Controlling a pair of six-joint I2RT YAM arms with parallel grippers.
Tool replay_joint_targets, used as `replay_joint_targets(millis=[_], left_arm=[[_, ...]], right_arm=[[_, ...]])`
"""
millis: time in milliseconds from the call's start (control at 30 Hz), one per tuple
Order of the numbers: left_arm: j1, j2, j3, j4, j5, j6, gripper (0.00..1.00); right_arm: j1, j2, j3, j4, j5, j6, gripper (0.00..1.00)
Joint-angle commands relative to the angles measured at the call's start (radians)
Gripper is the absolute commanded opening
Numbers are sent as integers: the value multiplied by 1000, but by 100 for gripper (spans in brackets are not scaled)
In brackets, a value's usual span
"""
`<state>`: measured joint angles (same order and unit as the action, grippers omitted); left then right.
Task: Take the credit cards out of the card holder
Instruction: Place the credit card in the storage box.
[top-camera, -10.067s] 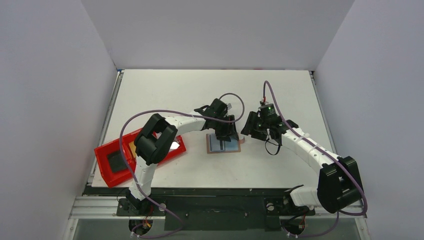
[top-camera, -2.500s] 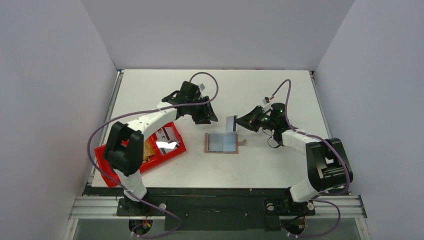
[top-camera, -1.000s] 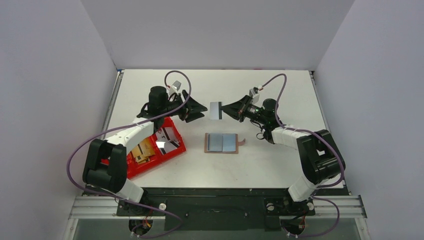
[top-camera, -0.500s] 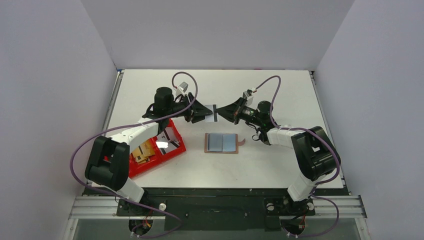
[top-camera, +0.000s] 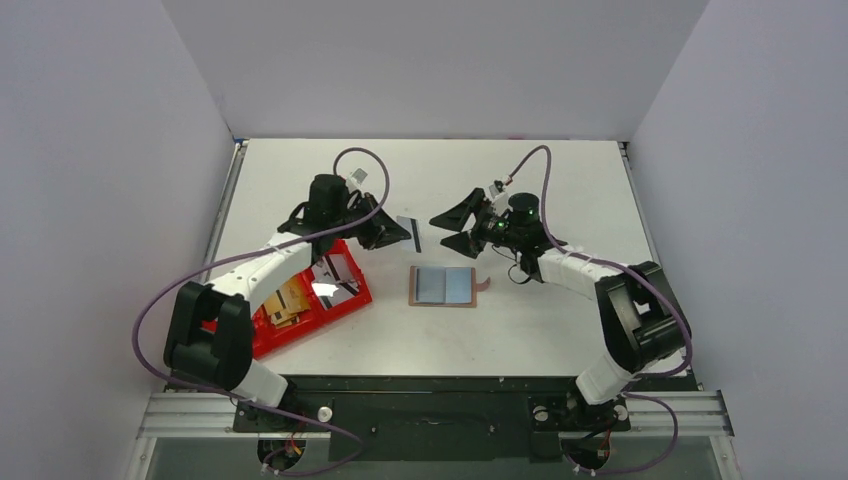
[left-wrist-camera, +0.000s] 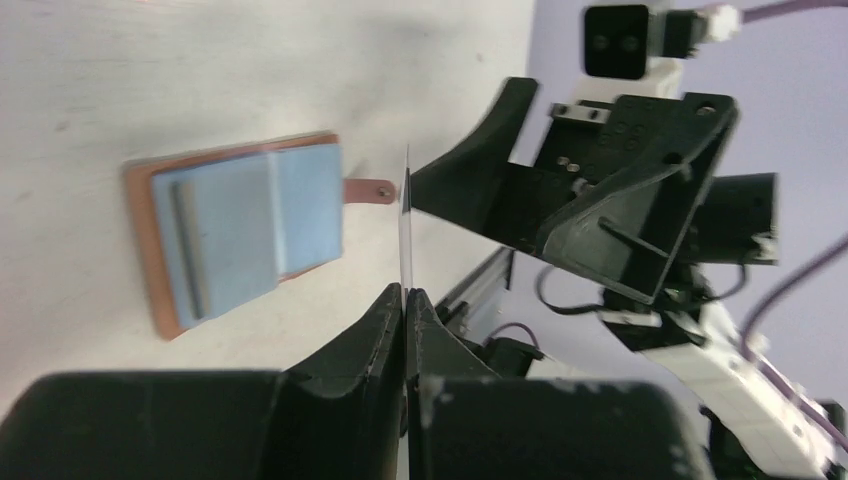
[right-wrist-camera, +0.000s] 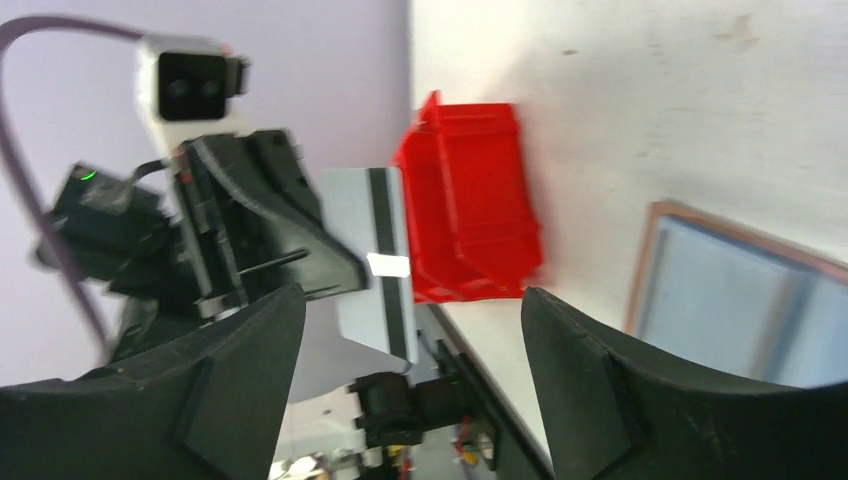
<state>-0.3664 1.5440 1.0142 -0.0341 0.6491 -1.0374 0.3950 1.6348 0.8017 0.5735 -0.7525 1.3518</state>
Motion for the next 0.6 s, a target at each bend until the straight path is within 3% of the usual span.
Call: replay_joint_targets(millis=[0,167,300,567], left_arm=[[16,-143,63,-319,-247,202,0],[32,-273,35,-529,-540,277,0],[75,-352,-23,-619,-675,288,0],[155,-353,-149,-547,-676,284,0]], right_arm=[[7,-120,119,-496,150,-369,76],[5,-139,133,-570,196,-441,76],[10,-134,126,-598,196,-447,76],[20,-137,131,-613,192,-461,76]])
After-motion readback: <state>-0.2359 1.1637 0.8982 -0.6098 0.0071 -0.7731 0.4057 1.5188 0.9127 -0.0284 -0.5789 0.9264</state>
